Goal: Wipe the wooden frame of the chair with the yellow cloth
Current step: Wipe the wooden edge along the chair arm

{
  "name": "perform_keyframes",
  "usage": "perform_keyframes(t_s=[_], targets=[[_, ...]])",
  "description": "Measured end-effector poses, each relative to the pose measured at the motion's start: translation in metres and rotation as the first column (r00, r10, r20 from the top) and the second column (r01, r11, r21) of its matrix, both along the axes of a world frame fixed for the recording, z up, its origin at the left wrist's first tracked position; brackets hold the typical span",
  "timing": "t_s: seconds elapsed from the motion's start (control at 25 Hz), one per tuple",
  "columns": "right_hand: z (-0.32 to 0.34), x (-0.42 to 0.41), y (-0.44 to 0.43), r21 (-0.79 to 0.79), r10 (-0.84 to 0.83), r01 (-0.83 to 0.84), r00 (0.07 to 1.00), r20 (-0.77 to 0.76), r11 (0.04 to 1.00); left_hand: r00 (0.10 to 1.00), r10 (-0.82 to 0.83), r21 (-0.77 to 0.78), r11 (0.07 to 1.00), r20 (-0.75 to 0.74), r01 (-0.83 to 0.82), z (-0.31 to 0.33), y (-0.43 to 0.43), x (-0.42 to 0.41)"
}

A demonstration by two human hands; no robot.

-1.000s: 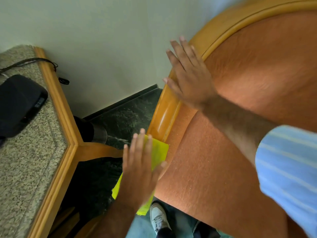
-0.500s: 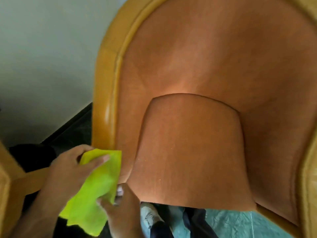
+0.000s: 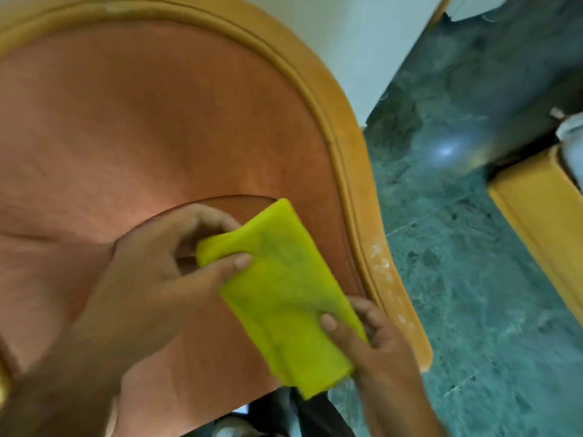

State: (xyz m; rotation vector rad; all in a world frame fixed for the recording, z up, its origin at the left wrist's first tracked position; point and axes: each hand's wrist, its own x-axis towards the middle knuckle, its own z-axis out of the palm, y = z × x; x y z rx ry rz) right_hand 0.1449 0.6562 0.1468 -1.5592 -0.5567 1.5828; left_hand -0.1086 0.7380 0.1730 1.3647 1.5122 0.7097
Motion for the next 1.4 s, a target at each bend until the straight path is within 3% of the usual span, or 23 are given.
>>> perform_keyframes(t_s=[0.16, 0.32, 0.48, 0.64, 0.8, 0.96, 1.08, 1.28, 1.4], targets=[[-0.001, 0.092, 0.002, 0.024, -0.185, 0.184, 0.960, 0.212, 0.983, 0.968, -0.209, 0.149, 0.962, -0.136, 0.229, 0.002, 0.046, 0.119], [-0.035, 0.136, 0.015, 0.078, -0.129, 0.102, 0.798, 0.589, 0.992, 0.903, -0.250, 0.237, 0.909, -0.350, 0.344, -0.042, 0.072, 0.184], [-0.068, 0.150, 0.040, 0.019, -0.005, -0.016, 0.602, 0.799, 1.000, 0.855, -0.250, 0.224, 0.897, -0.454, 0.382, -0.077, 0.087, 0.215], [-0.088, 0.142, 0.045, -0.049, 0.126, -0.182, 0.441, 0.889, 0.982, 0.668, -0.251, 0.270, 0.774, -0.701, 0.573, -0.089, 0.099, 0.206], [-0.092, 0.114, 0.076, 0.042, 0.078, -0.361, 0.313, 0.947, 0.932, 0.513, -0.057, 0.384, 0.593, -0.856, 0.708, -0.080, 0.154, 0.200], [-0.110, 0.080, 0.110, -0.060, 0.161, -0.397, 0.227, 0.960, 0.916, 0.327, -0.056, 0.253, 0.515, -0.943, 0.819, -0.086, 0.211, 0.191], [-0.113, 0.068, 0.124, -0.063, 0.142, -0.352, 0.204, 0.969, 0.934, 0.324, -0.011, 0.280, 0.479, -0.946, 0.832, -0.095, 0.217, 0.187], [-0.101, 0.050, 0.183, 0.091, 0.008, -0.364, 0.260, 0.966, 0.927, 0.368, 0.016, 0.336, 0.447, -0.930, 0.829, -0.101, 0.220, 0.187], [-0.112, 0.066, 0.149, 0.041, 0.070, -0.441, 0.232, 0.970, 0.897, 0.363, 0.005, 0.326, 0.452, -0.932, 0.830, -0.101, 0.219, 0.186]])
